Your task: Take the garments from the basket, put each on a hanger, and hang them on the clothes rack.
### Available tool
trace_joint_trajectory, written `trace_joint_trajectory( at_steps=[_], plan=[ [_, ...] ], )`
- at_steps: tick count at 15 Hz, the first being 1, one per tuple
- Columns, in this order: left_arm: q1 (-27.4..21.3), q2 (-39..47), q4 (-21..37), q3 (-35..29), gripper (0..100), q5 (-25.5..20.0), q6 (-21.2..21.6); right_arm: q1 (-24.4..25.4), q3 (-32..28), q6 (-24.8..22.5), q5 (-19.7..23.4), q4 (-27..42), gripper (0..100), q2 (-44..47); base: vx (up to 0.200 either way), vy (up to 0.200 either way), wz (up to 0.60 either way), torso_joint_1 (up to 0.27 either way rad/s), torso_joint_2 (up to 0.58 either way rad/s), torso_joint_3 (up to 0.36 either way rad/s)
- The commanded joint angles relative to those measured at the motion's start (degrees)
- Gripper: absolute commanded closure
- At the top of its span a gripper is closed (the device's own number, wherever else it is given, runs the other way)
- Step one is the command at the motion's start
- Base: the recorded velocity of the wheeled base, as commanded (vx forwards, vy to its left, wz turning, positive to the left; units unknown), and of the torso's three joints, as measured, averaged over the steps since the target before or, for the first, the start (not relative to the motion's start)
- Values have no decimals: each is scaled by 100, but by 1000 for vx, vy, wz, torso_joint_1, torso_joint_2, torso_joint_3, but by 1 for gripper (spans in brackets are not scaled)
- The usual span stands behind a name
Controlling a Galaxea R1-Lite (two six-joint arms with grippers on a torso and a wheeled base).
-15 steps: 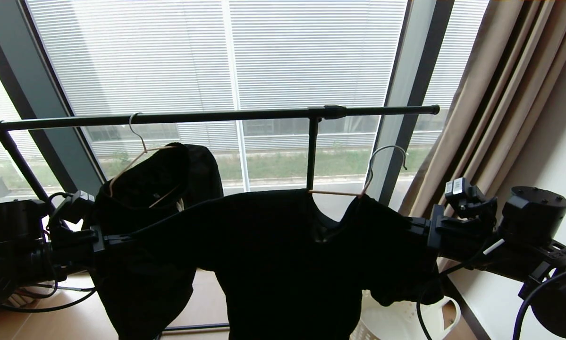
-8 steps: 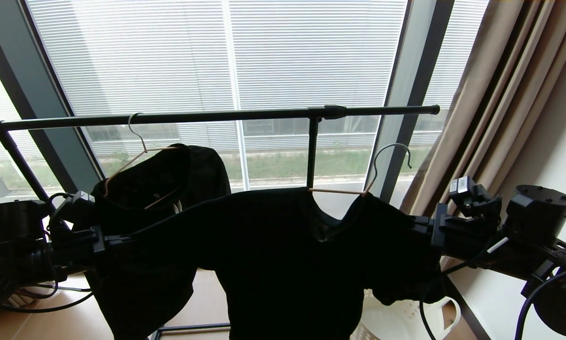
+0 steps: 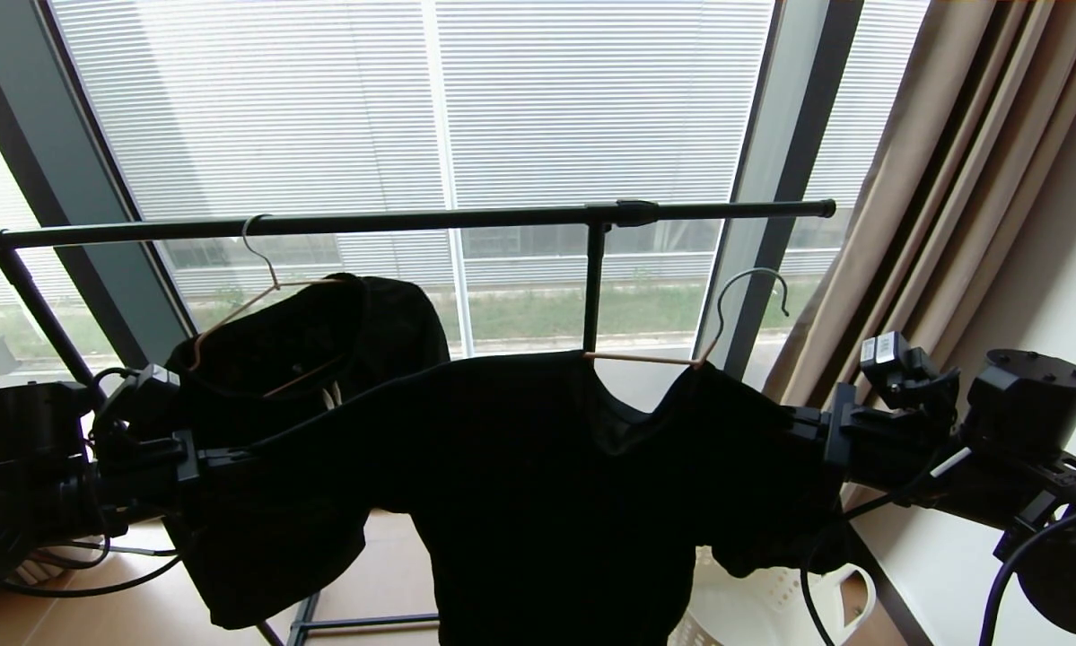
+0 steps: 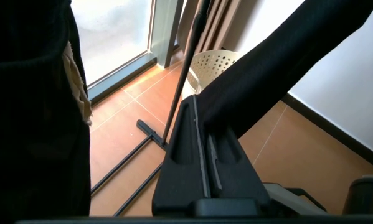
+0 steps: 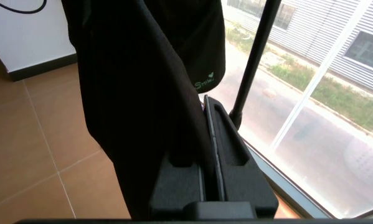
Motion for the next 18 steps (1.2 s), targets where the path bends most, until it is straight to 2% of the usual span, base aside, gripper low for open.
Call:
trace_joint_trajectory(
  at_steps=[1,4,5,7,10,13,14,16,17,18],
  plan=[
    [3,-19,-44,10,100,-43,-12,8,-4,-5,-9,-2,100,30,0,0,0,0,0,0],
    [-6,-19,-71,89,100,-43,15,8,5,-5,-9,-2,100,12,0,0,0,0,0,0],
    [-6,-28,-71,97,0,-43,15,8,-4,-5,-9,-2,100,12,0,0,0,0,0,0],
    [-6,-11,-71,106,0,-61,15,8,-4,-5,-9,7,100,4,0,0,0,0,0,0],
    [117,-19,-71,115,0,-703,24,8,-12,-14,-27,-2,100,39,0,0,0,0,0,0],
    [38,-318,-71,256,0,-747,-29,87,40,-32,-35,7,100,56,0,0,0,0,0,0],
    [-138,-582,-44,264,0,-747,-126,184,58,-32,-44,7,100,65,0,0,0,0,0,0],
    [-718,-1241,26,264,0,-650,-732,412,146,-67,-62,7,100,188,0,0,0,0,0,0],
    [-1052,-1549,88,229,0,-351,-1058,544,172,-85,-62,7,100,206,0,0,0,0,0,0],
    [-1377,-1768,176,150,0,80,-1189,650,216,-93,-62,7,100,215,0,0,0,0,0,0]
  ],
)
